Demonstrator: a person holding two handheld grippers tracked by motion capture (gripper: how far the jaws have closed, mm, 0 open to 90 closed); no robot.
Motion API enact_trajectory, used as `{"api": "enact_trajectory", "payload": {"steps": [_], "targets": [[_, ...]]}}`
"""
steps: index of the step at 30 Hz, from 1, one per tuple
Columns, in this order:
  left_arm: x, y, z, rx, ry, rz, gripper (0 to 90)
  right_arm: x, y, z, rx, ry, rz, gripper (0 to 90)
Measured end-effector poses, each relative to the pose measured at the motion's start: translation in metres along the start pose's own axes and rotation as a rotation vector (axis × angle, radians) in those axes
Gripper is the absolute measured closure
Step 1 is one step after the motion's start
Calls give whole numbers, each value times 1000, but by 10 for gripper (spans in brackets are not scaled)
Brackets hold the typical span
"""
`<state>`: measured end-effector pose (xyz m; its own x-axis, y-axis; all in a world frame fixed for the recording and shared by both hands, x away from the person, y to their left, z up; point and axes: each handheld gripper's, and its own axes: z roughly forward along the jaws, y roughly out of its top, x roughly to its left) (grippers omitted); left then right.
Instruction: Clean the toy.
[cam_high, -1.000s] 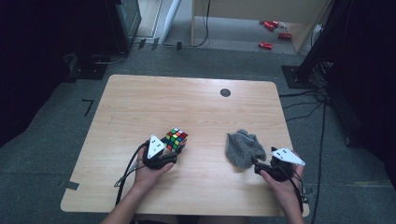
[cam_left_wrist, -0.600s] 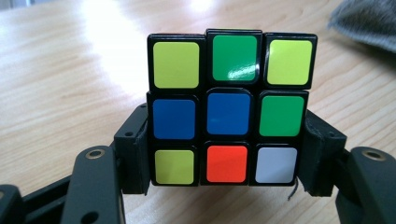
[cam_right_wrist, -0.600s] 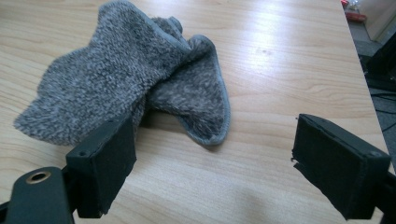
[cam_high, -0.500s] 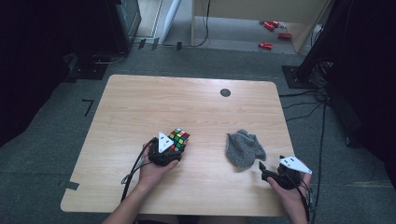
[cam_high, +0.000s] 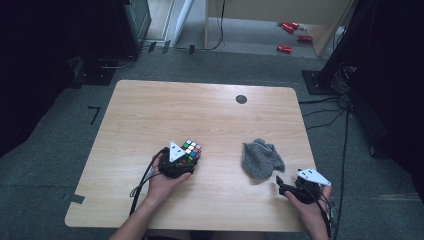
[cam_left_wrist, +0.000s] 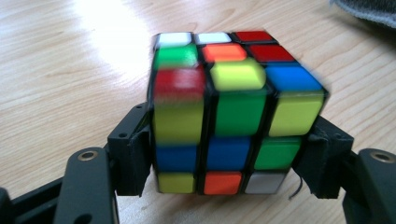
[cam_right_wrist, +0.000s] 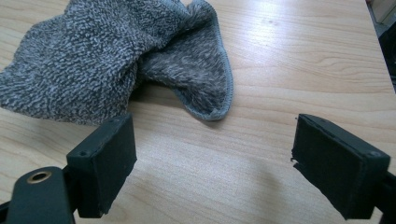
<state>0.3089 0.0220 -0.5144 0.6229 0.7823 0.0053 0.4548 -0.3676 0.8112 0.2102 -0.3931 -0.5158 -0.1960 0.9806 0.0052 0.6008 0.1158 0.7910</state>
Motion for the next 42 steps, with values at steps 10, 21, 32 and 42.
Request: {"api": "enact_trajectory", "payload": {"steps": [10, 21, 32, 42], "targets": [[-2, 3, 0, -25, 34, 28, 337, -1, -1, 0, 2, 0, 3, 136], [3, 5, -10, -21, -37, 0, 171, -5, -3, -1, 15, 26, 7, 129], [22, 0, -48, -61, -52, -41, 103, -10, -8, 3, 80, 27, 12, 14], [46, -18, -82, -39, -13, -78, 98, -12, -10, 5, 120, 16, 5, 0]]}}
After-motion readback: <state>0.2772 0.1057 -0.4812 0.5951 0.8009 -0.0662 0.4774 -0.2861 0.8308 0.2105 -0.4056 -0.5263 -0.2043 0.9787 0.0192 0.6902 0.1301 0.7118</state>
